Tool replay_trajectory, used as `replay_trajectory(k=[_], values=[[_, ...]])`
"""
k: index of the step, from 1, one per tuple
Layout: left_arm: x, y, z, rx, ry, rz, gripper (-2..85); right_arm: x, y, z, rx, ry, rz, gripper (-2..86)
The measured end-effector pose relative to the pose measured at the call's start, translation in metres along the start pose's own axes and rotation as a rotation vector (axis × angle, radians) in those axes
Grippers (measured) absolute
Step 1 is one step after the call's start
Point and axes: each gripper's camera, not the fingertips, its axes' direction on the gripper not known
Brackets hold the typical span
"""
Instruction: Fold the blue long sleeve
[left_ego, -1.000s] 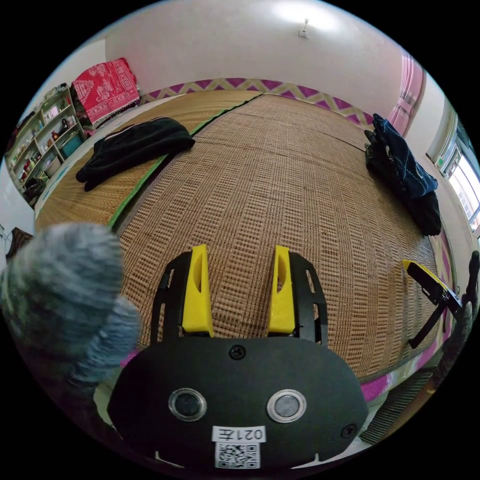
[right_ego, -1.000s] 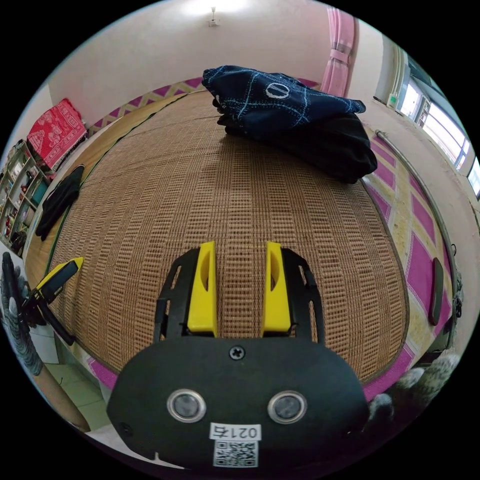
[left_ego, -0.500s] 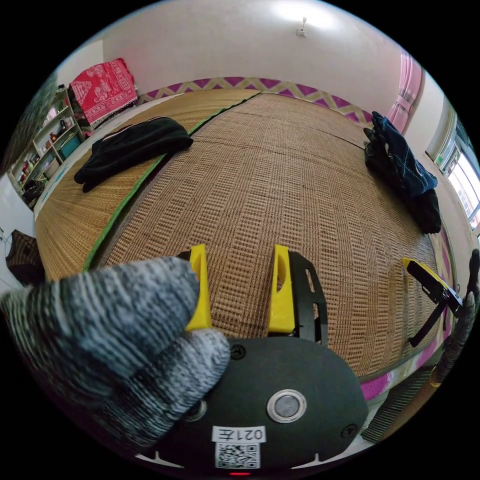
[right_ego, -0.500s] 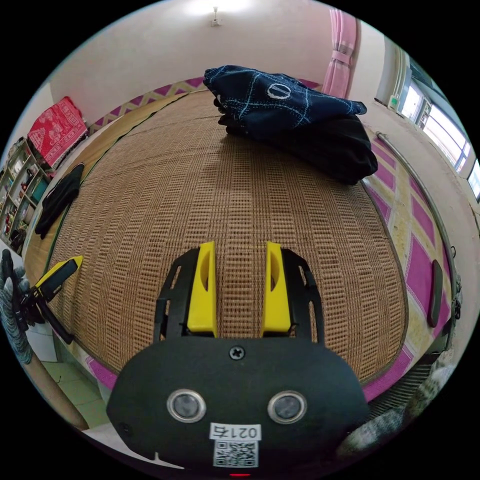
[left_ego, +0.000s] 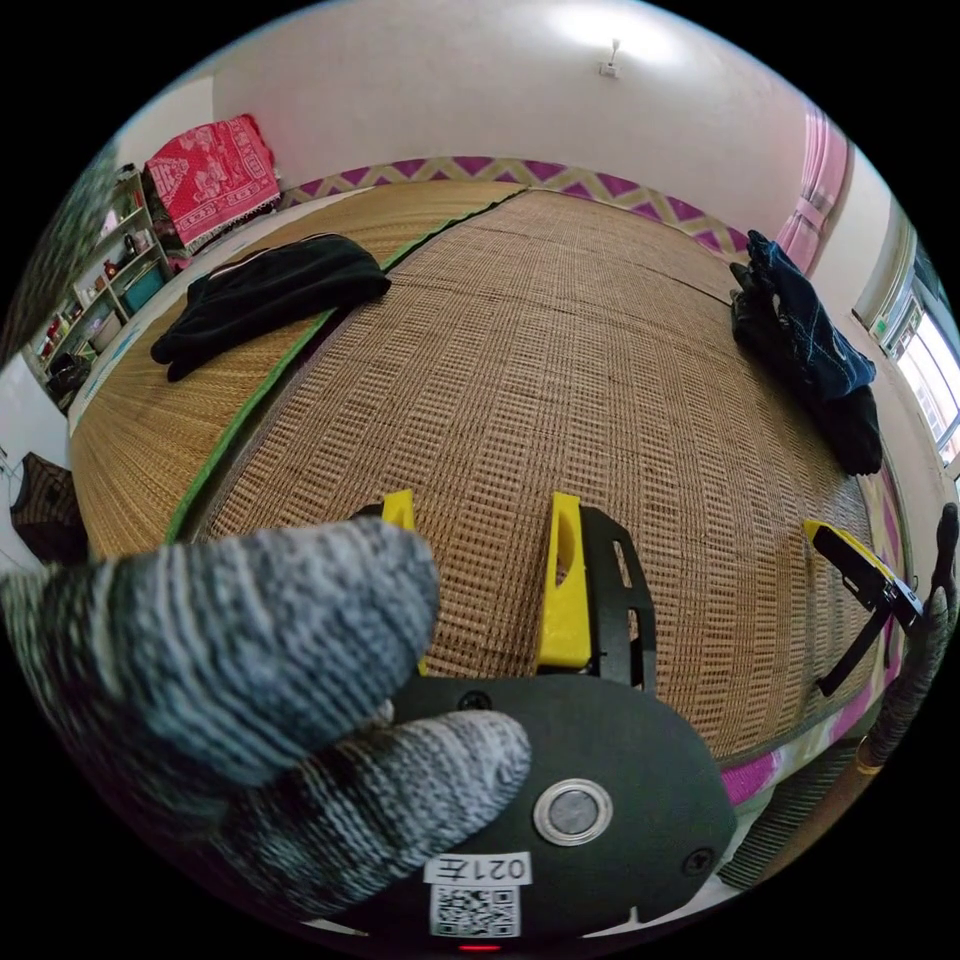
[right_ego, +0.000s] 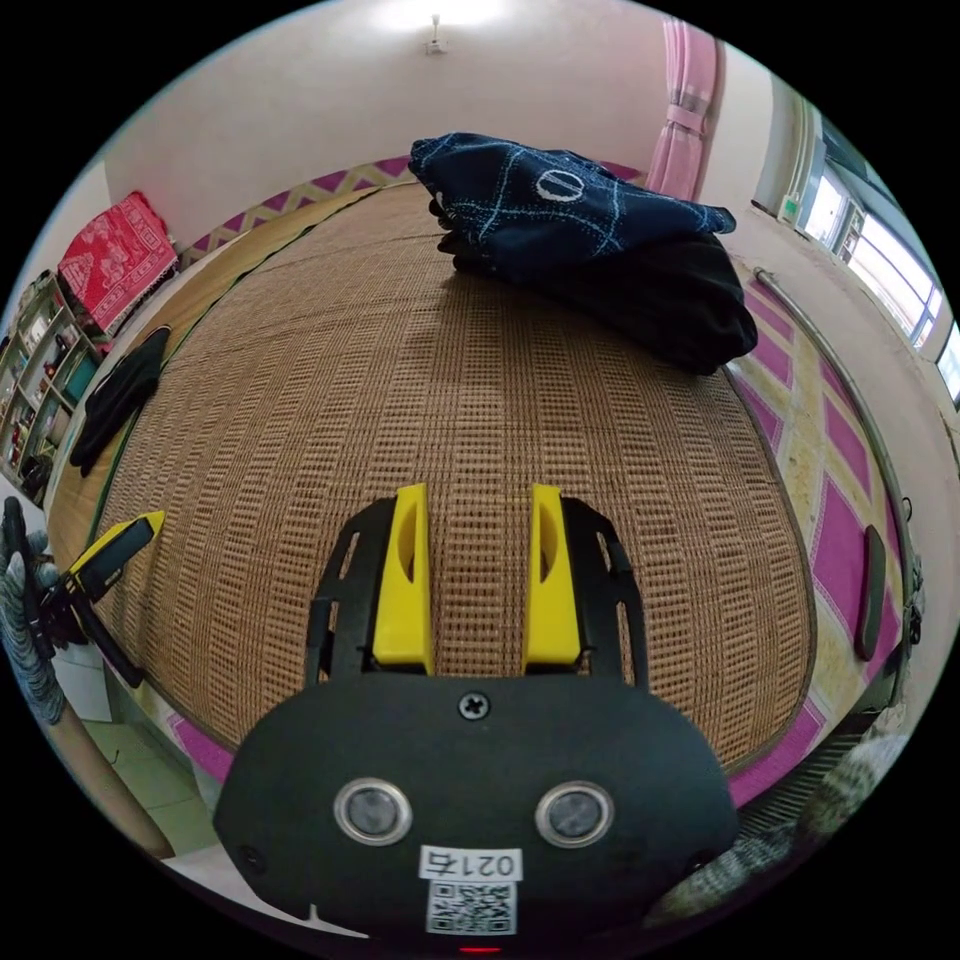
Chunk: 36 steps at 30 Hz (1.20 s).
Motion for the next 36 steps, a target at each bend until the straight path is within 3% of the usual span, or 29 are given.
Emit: replay_trajectory(k=[36], values=[[0.011,-0.001,-0.005,-0.002,-0.007,0.005,17.0,0.011,-0.02,0.024,-0.001,-0.002,-0.002,13.8]])
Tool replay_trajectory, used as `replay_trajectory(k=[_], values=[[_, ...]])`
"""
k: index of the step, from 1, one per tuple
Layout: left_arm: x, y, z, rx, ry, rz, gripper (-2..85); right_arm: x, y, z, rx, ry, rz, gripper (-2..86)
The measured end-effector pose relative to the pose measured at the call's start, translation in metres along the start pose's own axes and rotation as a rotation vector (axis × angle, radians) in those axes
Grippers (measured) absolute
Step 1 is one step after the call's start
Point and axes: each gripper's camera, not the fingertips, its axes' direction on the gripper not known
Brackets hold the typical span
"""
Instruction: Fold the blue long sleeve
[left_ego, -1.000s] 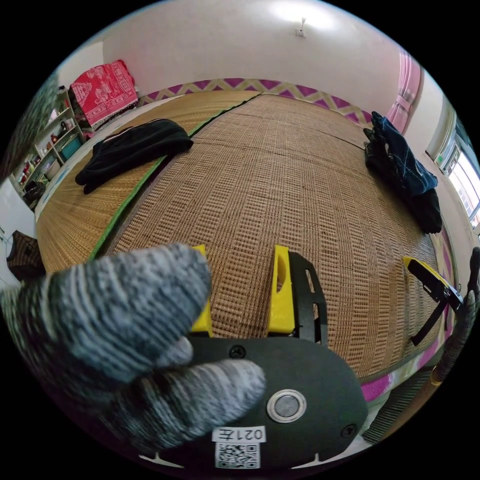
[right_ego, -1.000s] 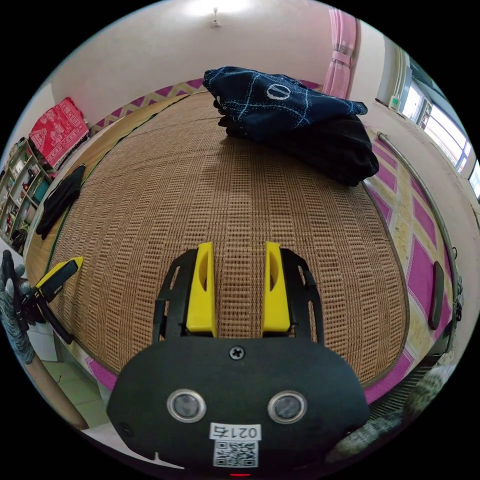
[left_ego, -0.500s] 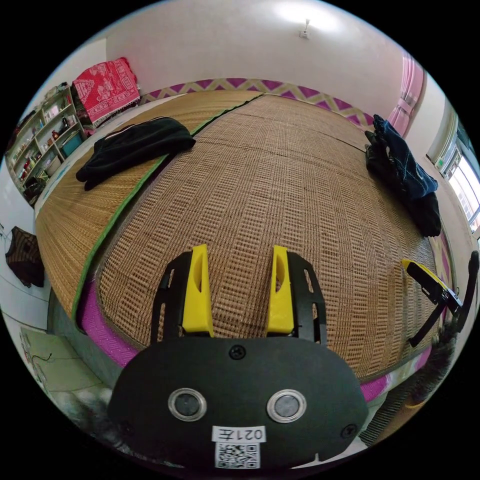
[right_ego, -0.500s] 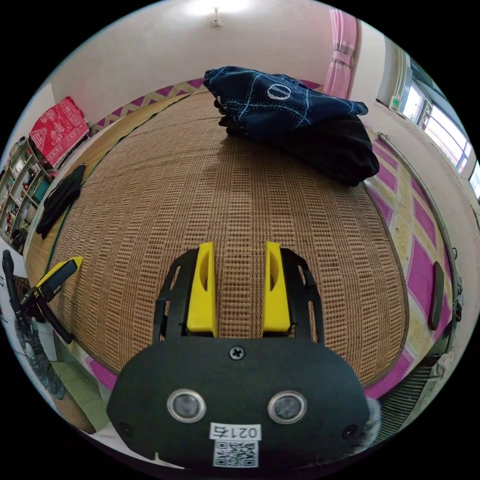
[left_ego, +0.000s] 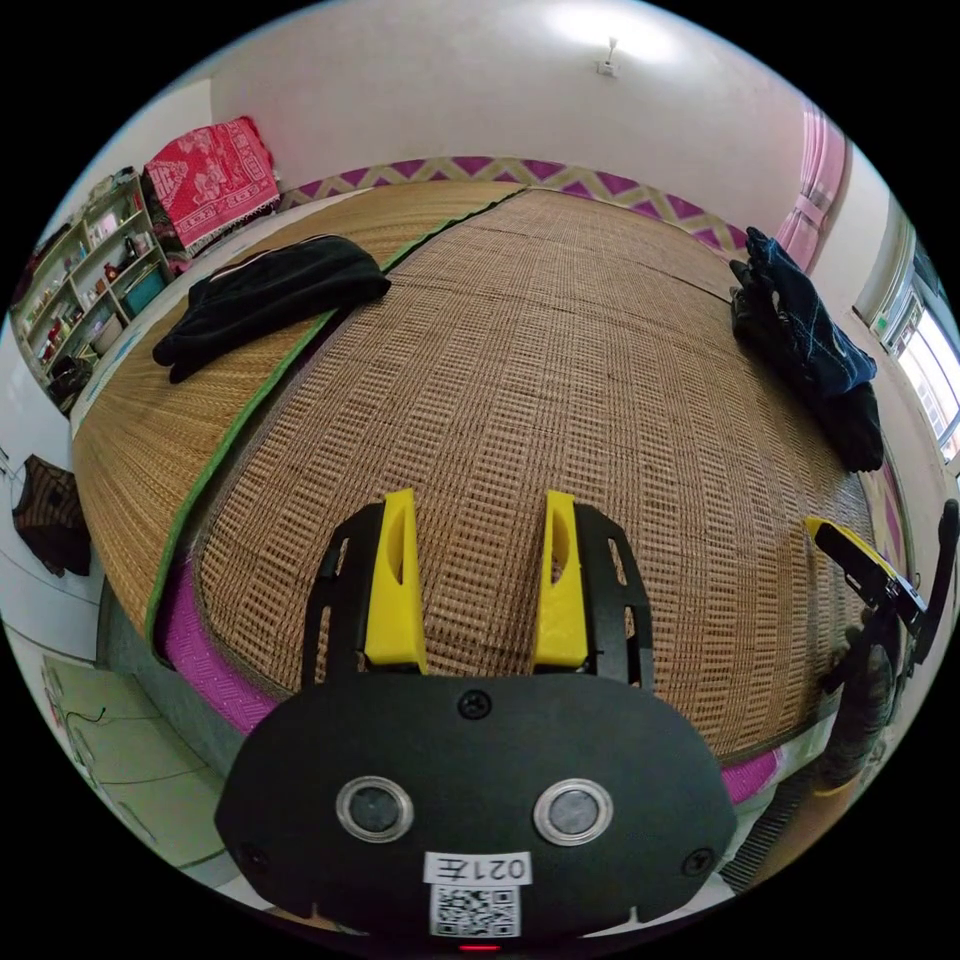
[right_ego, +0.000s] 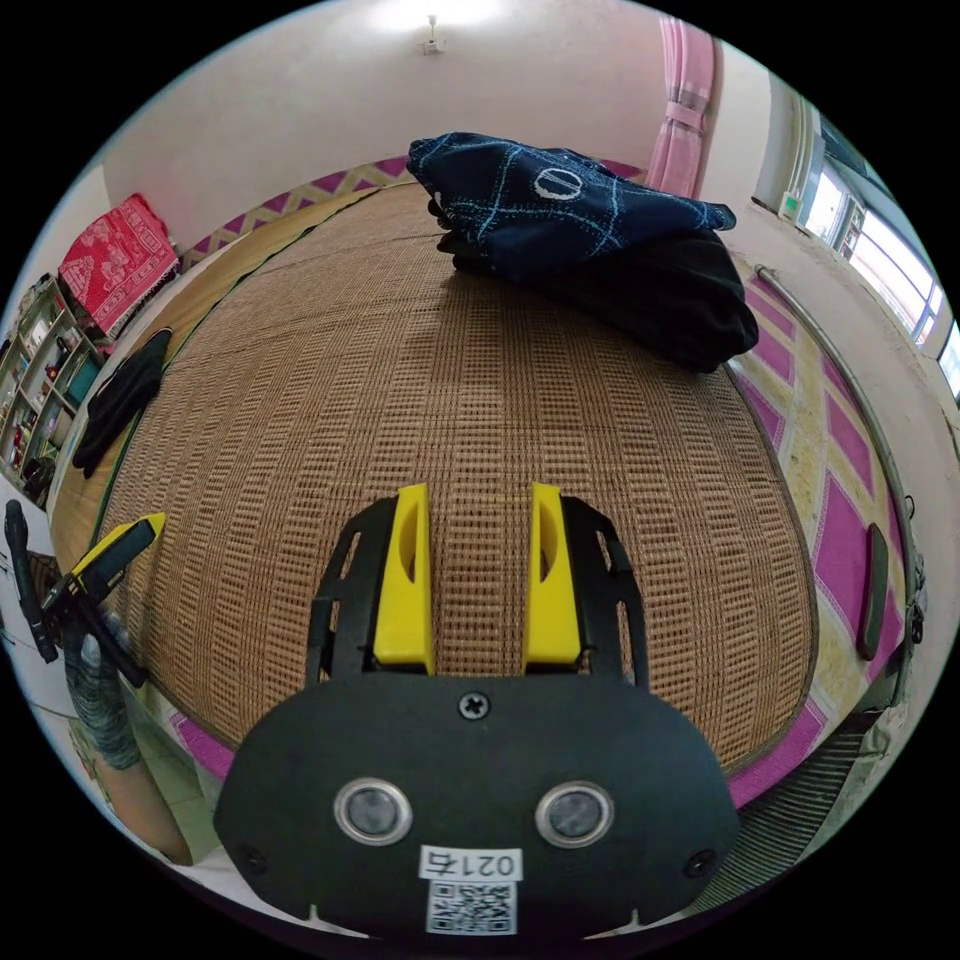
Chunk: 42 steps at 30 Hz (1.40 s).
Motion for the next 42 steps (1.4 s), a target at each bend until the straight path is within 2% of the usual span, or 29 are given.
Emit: replay_trajectory(k=[32,34,35,38,42], values=[[-0.004,0.0,-0.016,-0.004,0.018,0.013,16.5,-0.035,-0.007,0.006,-0.001,0.002,-0.013,13.5],[-0.007,-0.001,-0.018,-0.002,0.016,0.011,15.1,-0.042,-0.007,0.004,-0.006,0.013,-0.042,12.3],[-0.012,0.001,-0.02,0.007,0.018,-0.01,9.0,-0.048,-0.007,0.002,-0.007,0.002,-0.067,10.5],[-0.028,0.008,-0.033,0.075,0.08,-0.02,0.3,-0.062,-0.006,-0.021,0.112,0.023,-0.133,8.1],[-0.043,0.012,-0.047,0.106,0.204,0.047,-0.4,-0.068,-0.044,-0.058,0.291,-0.047,-0.234,8.3]])
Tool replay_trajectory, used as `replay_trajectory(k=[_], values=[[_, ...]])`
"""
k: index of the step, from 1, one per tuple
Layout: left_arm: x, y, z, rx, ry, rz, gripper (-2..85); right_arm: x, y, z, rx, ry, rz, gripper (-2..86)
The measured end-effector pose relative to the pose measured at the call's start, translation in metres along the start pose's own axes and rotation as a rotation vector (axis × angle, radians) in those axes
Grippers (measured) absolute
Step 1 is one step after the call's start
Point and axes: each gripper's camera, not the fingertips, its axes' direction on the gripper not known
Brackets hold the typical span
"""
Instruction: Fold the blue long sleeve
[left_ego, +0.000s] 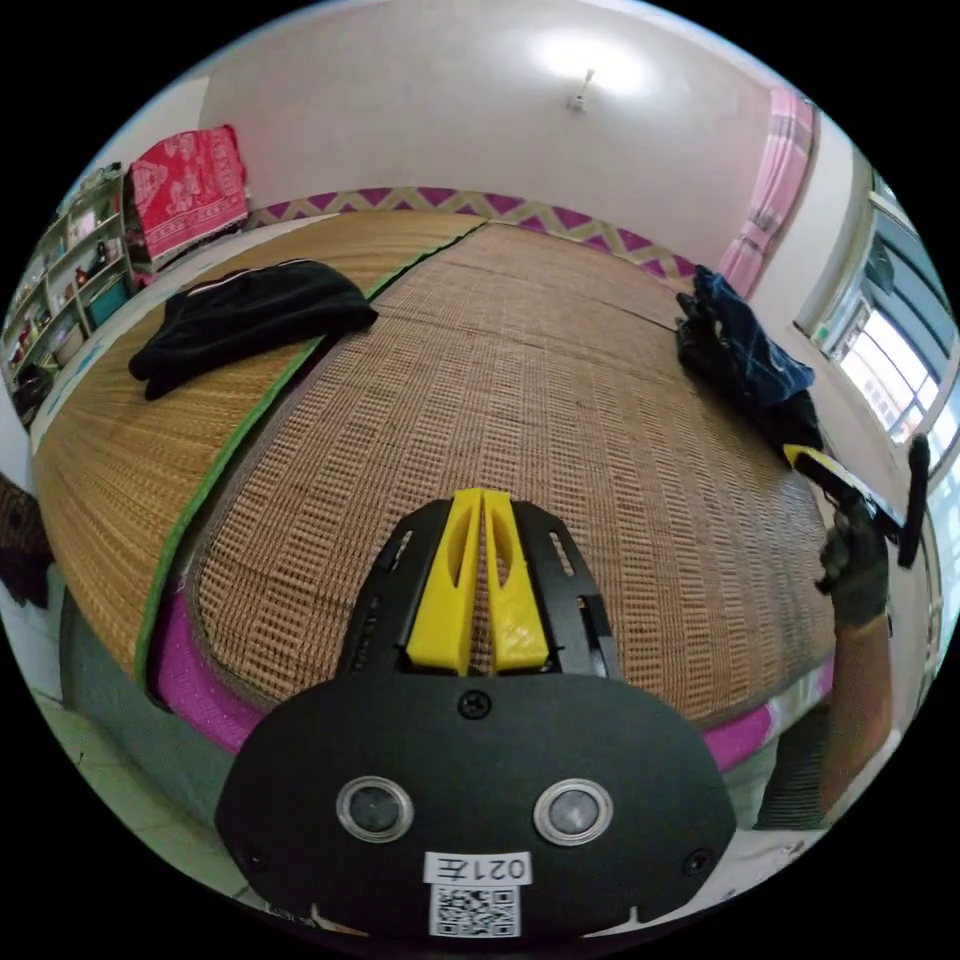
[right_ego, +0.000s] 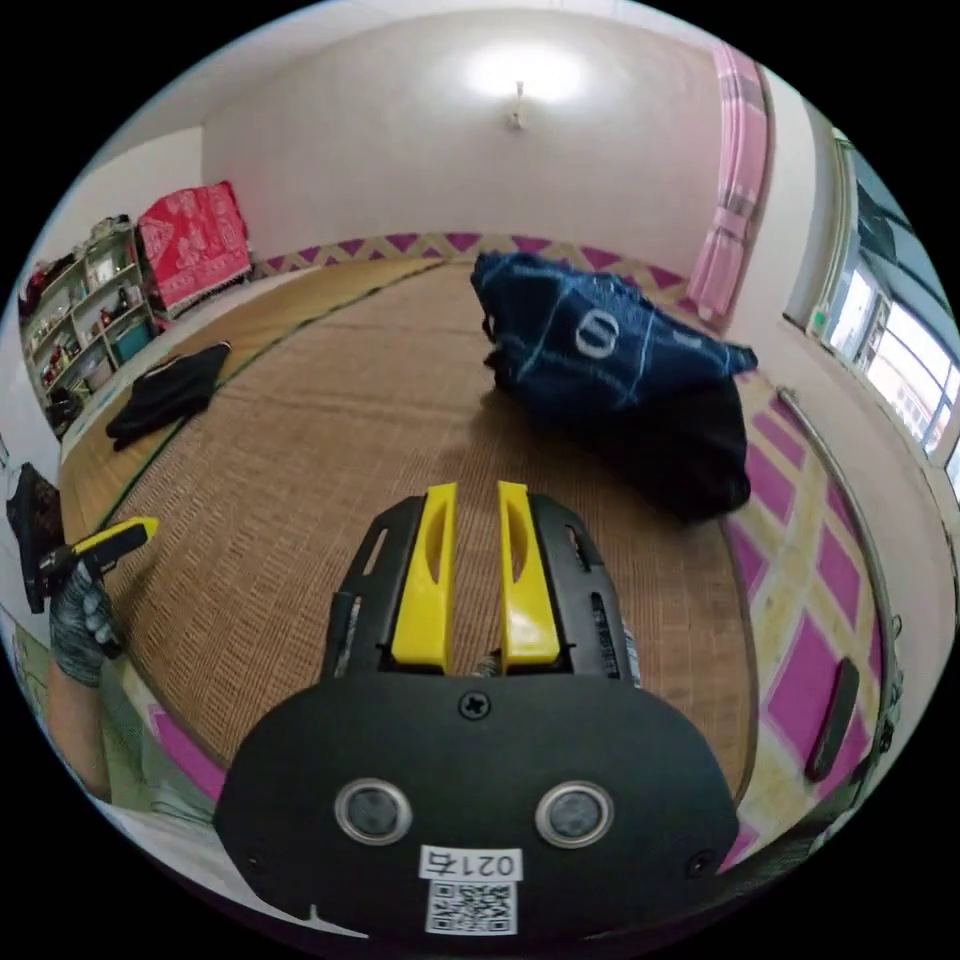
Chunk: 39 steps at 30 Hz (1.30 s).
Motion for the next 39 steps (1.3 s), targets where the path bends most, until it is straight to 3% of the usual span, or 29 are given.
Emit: replay_trajectory(k=[3,11,16,24,28,34,37,39], values=[[-0.008,-0.003,-0.011,0.007,0.037,0.025,0.3,-0.011,-0.048,0.009,0.114,0.06,-0.171,14.4],[-0.012,-0.014,-0.025,-0.002,0.053,0.124,6.1,-0.068,-0.141,0.112,-0.038,0.377,-0.425,16.4],[-0.02,-0.01,-0.03,-0.022,0.009,0.159,5.6,-0.092,-0.164,0.139,-0.024,0.585,-0.382,7.9],[-0.023,-0.014,-0.037,-0.013,0.055,0.2,2.5,0.006,-0.172,0.033,0.097,0.057,-0.066,0.2],[-0.015,-0.024,-0.037,-0.015,0.178,0.191,-0.3,0.018,-0.165,-0.009,0.114,-0.092,-0.082,-0.3],[-0.022,-0.019,-0.054,-0.021,0.233,0.163,-0.9,-0.091,-0.164,-0.034,0.084,-0.166,-0.253,-0.5],[-0.041,-0.01,-0.071,-0.018,0.194,0.141,-0.9,-0.191,-0.154,-0.014,0.0,-0.174,-0.44,-0.5],[-0.058,-0.003,-0.082,-0.016,0.172,0.118,-0.9,-0.264,-0.12,-0.004,-0.087,-0.304,-0.603,-0.5]])
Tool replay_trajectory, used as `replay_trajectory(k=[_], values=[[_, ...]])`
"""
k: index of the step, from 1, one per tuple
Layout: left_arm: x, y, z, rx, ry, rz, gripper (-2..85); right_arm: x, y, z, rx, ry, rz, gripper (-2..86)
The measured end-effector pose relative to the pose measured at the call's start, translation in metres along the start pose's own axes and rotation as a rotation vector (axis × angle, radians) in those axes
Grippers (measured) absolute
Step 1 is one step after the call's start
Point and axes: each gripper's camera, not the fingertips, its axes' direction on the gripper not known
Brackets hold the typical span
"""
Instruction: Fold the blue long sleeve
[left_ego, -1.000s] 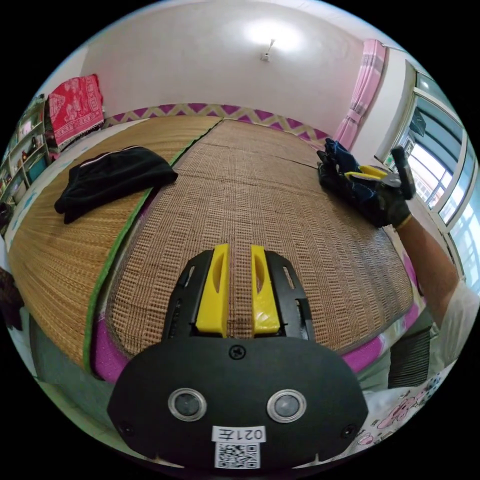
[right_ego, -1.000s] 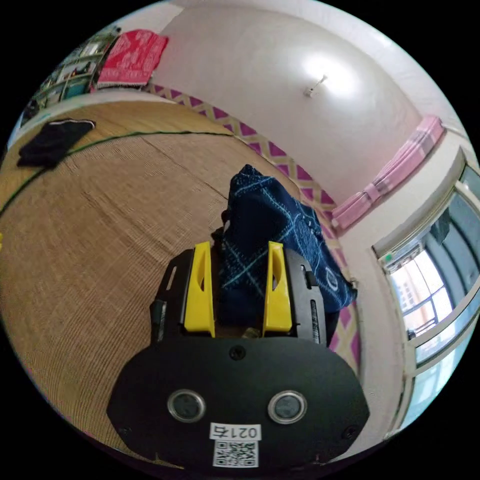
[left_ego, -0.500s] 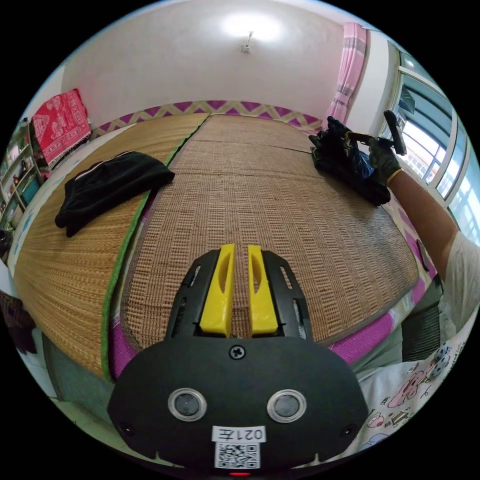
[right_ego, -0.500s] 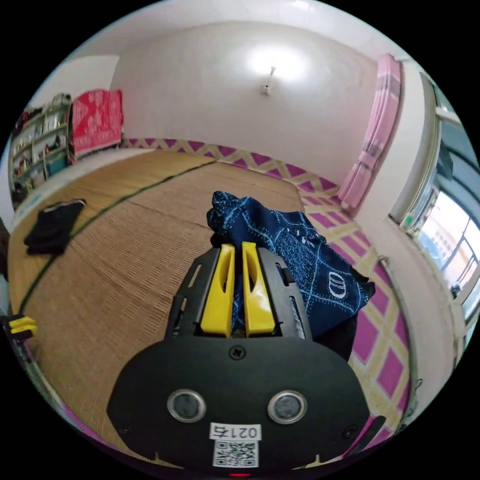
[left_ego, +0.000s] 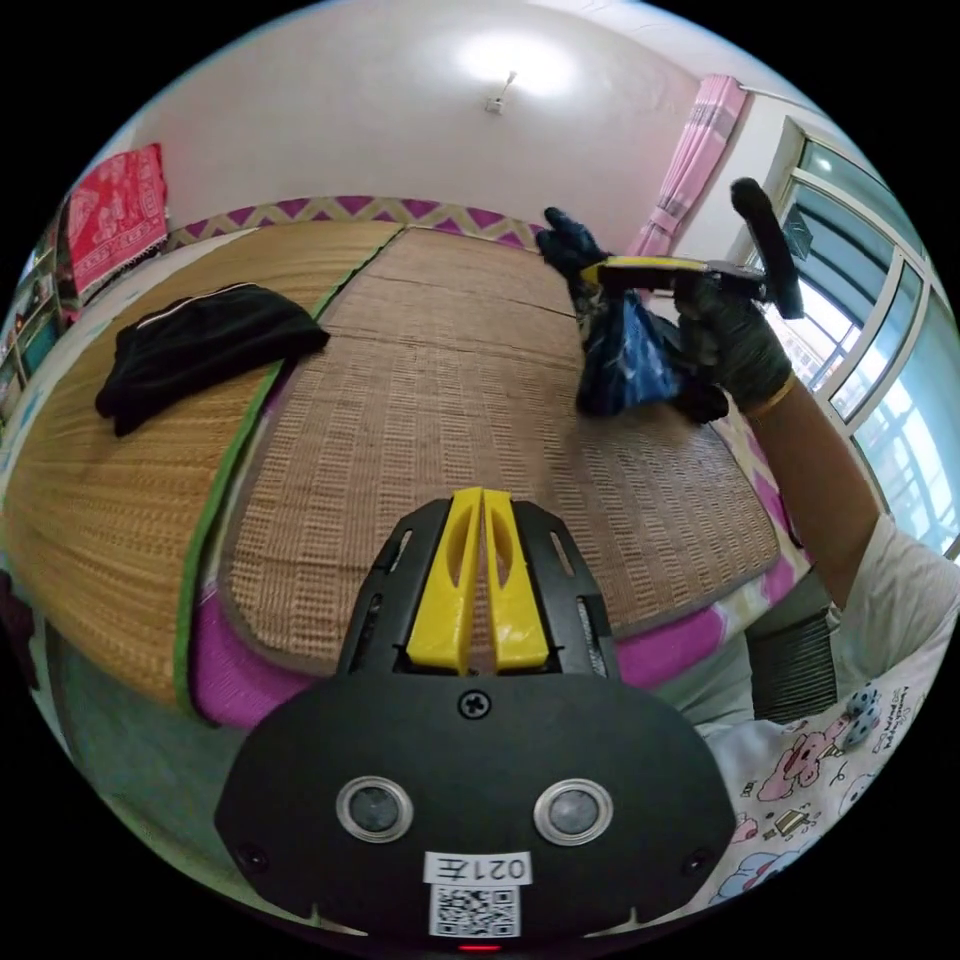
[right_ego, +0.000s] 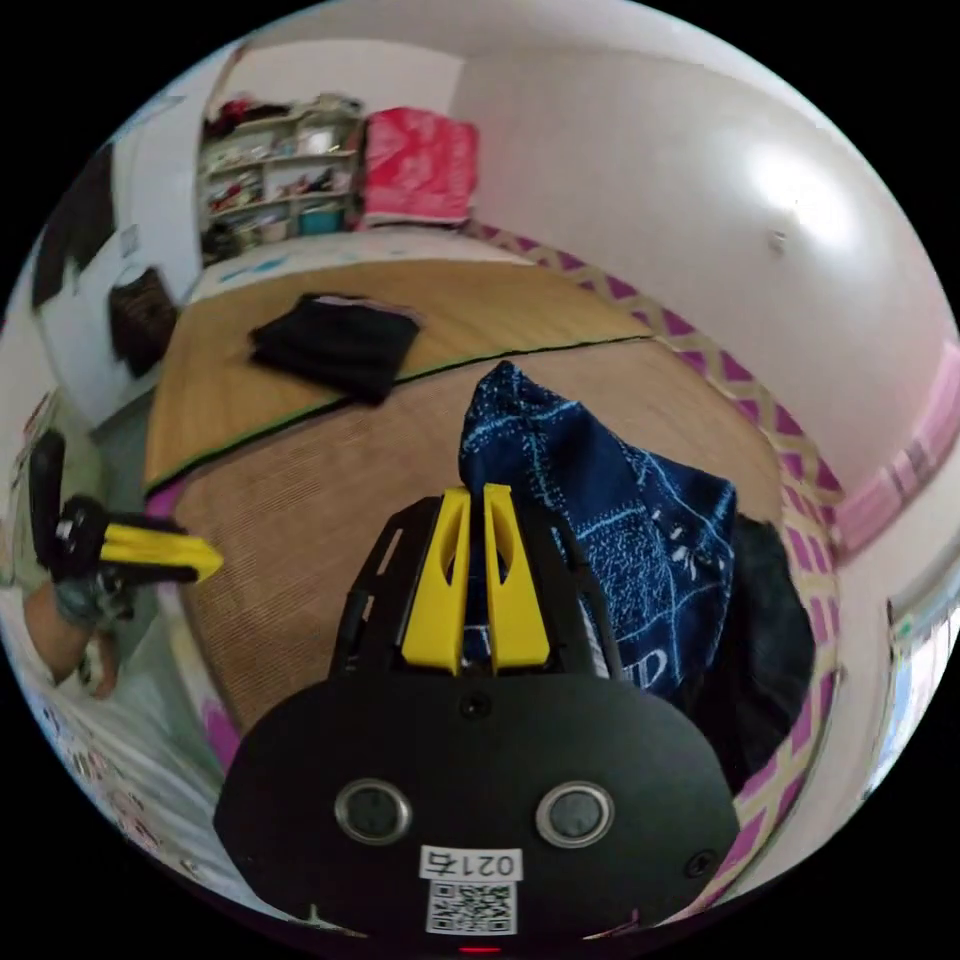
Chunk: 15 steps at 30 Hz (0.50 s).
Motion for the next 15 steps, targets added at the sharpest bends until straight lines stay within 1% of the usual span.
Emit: replay_trajectory(k=[3,4,5,6,8,9,11,13,15], values=[[-0.023,0.012,-0.017,-0.007,-0.033,-0.026,-1.0,-0.078,0.019,0.022,-0.084,-0.182,-0.151,-0.4],[-0.031,0.015,-0.022,-0.005,-0.044,-0.033,-0.9,-0.089,0.026,0.024,-0.1,-0.212,-0.176,-0.4],[-0.038,0.017,-0.025,-0.005,-0.043,-0.04,-0.9,-0.105,0.041,0.028,-0.153,-0.285,-0.218,-0.3],[-0.041,0.018,-0.026,-0.004,-0.038,-0.043,-0.9,-0.113,0.058,0.027,-0.172,-0.304,-0.238,-0.2],[-0.052,0.019,-0.025,0.005,-0.003,-0.067,-0.7,-0.111,0.081,0.021,-0.175,-0.303,-0.243,0.1],[-0.054,0.019,-0.023,0.006,0.01,-0.073,-0.7,-0.102,0.094,0.016,-0.169,-0.33,-0.212,0.6],[-0.065,0.02,-0.015,0.018,0.082,-0.124,0.2,-0.087,0.111,0.007,-0.148,-0.364,-0.18,1.4],[-0.074,0.022,-0.011,0.034,0.147,-0.163,2.1,-0.073,0.124,-0.007,-0.094,-0.398,-0.14,2.7],[-0.081,0.024,-0.008,0.04,0.182,-0.186,4.7,-0.066,0.132,-0.024,-0.028,-0.388,-0.122,5.0]])
